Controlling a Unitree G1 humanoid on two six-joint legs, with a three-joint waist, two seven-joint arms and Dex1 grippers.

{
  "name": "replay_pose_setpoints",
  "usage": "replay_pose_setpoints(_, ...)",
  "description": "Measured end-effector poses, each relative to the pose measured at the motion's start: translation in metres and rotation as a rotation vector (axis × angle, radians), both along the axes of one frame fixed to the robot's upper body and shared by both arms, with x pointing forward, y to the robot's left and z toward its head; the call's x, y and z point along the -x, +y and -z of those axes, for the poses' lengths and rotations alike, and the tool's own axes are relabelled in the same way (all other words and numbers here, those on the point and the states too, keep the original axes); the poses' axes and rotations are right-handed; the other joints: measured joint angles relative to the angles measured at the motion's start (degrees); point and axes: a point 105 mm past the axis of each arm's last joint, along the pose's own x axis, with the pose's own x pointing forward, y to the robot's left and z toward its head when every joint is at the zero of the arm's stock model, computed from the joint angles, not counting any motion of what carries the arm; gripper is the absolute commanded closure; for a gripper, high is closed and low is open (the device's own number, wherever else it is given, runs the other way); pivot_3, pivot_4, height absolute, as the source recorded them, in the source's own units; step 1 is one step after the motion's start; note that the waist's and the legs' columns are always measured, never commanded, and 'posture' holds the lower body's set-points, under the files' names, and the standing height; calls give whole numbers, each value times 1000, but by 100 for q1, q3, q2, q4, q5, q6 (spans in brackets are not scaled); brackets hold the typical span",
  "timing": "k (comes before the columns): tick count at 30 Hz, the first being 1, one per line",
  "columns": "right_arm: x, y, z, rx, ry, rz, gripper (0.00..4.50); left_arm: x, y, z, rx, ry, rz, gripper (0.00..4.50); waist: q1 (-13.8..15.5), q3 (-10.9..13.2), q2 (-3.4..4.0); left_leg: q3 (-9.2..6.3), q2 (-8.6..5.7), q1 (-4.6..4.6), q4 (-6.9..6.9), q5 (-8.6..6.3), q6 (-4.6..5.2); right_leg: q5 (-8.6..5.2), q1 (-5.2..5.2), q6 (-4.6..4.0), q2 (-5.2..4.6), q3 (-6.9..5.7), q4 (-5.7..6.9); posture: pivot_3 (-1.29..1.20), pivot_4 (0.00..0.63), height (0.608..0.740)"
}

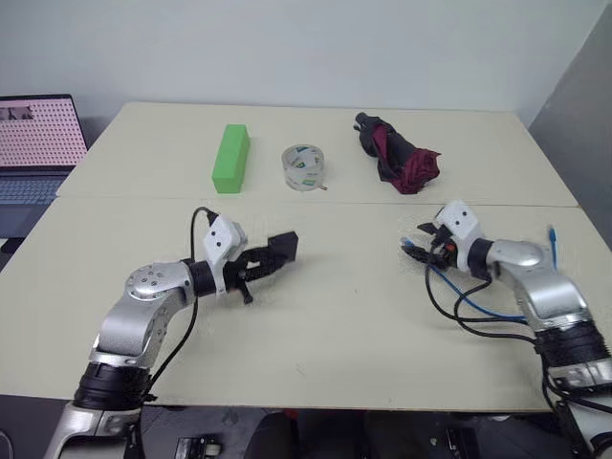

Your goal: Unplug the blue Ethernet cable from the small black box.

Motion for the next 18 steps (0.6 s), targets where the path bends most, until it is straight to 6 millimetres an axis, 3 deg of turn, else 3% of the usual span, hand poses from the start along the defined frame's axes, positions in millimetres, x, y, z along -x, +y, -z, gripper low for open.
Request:
replay_pose_setpoints(4, 35, 42, -29, -87, -20, -244, 721, -22, 22, 4, -18, -102, -196, 3699, -12, -1, -1, -1, 2, 1, 0, 0, 0, 0, 0, 0, 0, -1, 3, 0, 150, 740)
replay_pose_setpoints(9, 55, 83, -37, -118, -16, -380, 721, -36, 39, 16, 26, -147, -362, 3699, -3, -2, -2, -5, -1, 0, 2, 0, 0, 0, 1, 0, -2, -5, 3, 0, 150, 740)
replay_pose_setpoints(15, 60, 92, -35, -104, 3, -416, 721, -40, 40, 47, 82, -98, -459, 3699, 18, -4, -7, -5, -5, -1, 5, 1, -1, 0, 2, 0, -9, -9, 1, 0, 150, 740)
replay_pose_setpoints(17, 60, 93, -35, -102, 7, -414, 721, -43, 41, 47, 93, -104, -479, 2999, 14, -4, -8, -6, -5, 2, 5, 1, -1, 0, 3, 0, -9, -9, 4, 0, 150, 740)
replay_pose_setpoints(18, 60, 93, -35, -101, 8, -413, 721, -44, 42, 48, 94, -105, -492, 2883, 9, -5, -8, -6, -4, 1, 5, 1, -1, 0, 3, 0, -8, -10, 4, 0, 150, 740)
